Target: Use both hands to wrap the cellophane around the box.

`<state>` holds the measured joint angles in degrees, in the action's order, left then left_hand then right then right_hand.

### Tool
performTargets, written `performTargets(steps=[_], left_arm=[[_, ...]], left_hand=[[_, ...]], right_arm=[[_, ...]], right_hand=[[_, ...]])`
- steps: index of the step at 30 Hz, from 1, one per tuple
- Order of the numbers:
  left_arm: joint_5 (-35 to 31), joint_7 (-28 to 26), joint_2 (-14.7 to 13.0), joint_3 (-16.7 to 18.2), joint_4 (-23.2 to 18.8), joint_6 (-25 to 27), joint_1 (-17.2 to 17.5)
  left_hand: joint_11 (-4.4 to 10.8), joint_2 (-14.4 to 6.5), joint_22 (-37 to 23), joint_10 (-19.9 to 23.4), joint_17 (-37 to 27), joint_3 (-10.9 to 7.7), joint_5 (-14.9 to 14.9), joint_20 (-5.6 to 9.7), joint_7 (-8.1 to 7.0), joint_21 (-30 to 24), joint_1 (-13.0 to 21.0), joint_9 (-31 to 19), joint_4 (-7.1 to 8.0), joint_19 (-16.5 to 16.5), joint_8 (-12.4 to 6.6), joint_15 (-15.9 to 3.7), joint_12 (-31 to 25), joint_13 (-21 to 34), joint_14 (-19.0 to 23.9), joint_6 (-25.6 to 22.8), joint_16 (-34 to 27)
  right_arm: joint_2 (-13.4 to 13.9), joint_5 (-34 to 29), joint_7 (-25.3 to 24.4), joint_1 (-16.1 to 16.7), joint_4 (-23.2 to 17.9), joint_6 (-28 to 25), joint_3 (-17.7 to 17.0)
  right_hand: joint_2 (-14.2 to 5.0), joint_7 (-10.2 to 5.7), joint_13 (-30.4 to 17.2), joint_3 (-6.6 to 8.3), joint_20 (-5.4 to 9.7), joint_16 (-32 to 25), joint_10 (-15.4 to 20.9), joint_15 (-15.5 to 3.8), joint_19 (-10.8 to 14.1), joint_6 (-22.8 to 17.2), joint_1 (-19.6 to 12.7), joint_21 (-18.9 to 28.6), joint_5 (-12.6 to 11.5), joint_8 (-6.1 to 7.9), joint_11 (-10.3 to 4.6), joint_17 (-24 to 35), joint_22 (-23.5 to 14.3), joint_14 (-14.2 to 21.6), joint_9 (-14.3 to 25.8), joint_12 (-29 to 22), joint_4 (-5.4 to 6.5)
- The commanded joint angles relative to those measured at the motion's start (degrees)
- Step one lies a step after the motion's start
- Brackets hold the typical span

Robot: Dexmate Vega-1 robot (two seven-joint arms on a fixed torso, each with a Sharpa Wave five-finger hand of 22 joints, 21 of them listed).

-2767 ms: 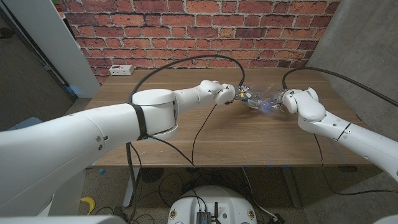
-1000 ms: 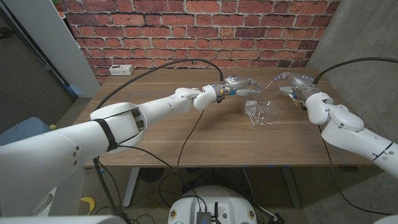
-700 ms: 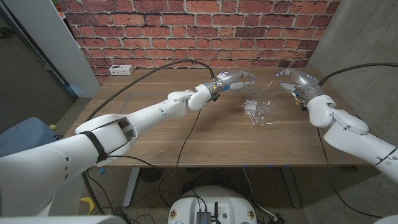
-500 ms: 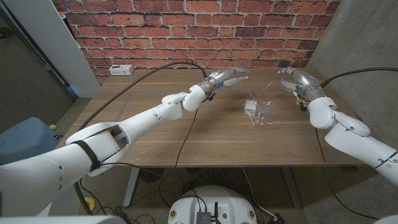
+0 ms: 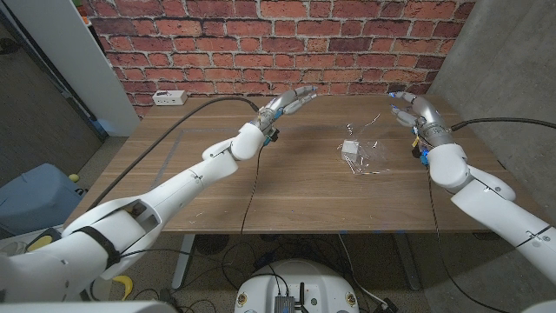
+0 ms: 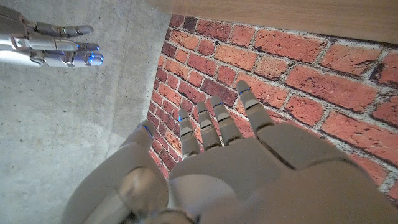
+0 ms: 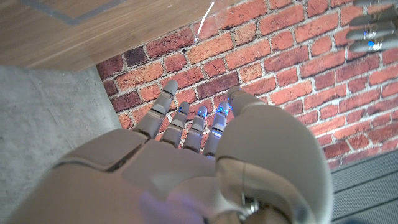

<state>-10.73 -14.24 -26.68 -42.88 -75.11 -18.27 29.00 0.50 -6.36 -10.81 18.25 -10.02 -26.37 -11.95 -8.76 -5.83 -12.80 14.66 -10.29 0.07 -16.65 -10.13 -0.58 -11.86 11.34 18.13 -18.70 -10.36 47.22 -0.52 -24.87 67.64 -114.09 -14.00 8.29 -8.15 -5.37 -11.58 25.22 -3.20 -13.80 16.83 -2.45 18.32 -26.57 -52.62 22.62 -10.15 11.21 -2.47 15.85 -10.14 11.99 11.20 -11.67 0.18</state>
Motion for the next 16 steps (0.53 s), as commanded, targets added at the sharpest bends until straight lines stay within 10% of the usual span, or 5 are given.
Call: performTargets(steps=[1, 16], left_arm=[[13.04, 5.39, -4.35, 8.36, -2.84, -5.85, 7.38], [24.46, 8.98, -5.13, 14.51, -2.39, -7.87, 14.31]], left_hand=[[-0.15, -0.58, -0.29, -0.37, -0.12, -0.29, 0.12, 0.23, 0.26, -0.16, 0.31, -0.07, -0.13, -0.21, -0.01, 0.17, 0.11, 0.07, -0.31, 0.37, 0.04], [-0.79, -1.64, -0.4, -1.17, -0.13, -0.98, 0.51, 0.64, 1.18, -0.06, 0.06, -0.04, 0.17, 0.18, 0.18, 0.56, 0.36, 0.04, -1.49, 1.77, 0.21]], right_arm=[[-7.2, 7.17, -5.32, 5.33, -1.35, 9.58, -2.62], [-13.59, 4.97, -10.41, 11.89, -2.01, 22.33, -2.87]], right_hand=[[0.78, 1.06, -0.26, -0.17, -0.81, -0.28, 0.41, -2.22, 0.7, -0.31, 0.77, 0.02, 0.08, 0.06, 0.83, -0.26, -0.11, 0.99, -0.04, -0.31, -0.65], [4.61, 2.19, 0.1, -2.95, -1.28, 3.28, -5.96, -1.16, -5.71, 1.96, 6.98, -4.42, -0.13, -0.62, 1.92, -2.72, 0.0, -7.97, -0.12, 1.26, -1.74]])
